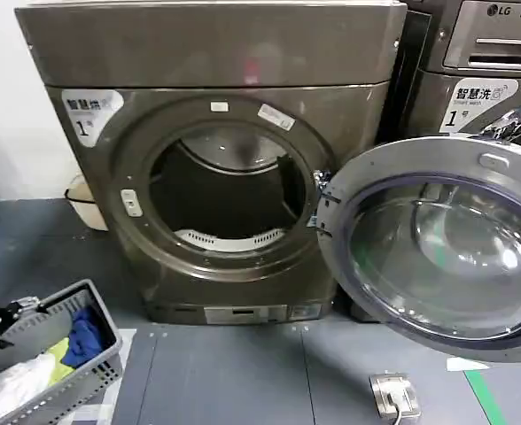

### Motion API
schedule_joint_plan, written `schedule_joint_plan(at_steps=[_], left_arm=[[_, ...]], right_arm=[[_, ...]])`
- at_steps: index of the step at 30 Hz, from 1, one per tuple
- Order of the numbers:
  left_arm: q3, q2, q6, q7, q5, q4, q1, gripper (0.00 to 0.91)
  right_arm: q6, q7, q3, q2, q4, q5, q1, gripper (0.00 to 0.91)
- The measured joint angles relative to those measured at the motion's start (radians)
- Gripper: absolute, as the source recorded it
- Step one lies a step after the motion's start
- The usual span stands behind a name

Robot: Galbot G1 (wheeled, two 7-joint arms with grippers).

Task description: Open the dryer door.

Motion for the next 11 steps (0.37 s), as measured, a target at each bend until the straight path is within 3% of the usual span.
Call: schedule_joint_plan(at_steps=[11], left_arm=[[-0.001, 0.002, 0.000, 0.000, -0.005, 0.001, -0.001, 0.907]], right_arm=[[0.008, -0.004, 0.000, 0.002, -0.008, -0.003, 0.000, 0.907]])
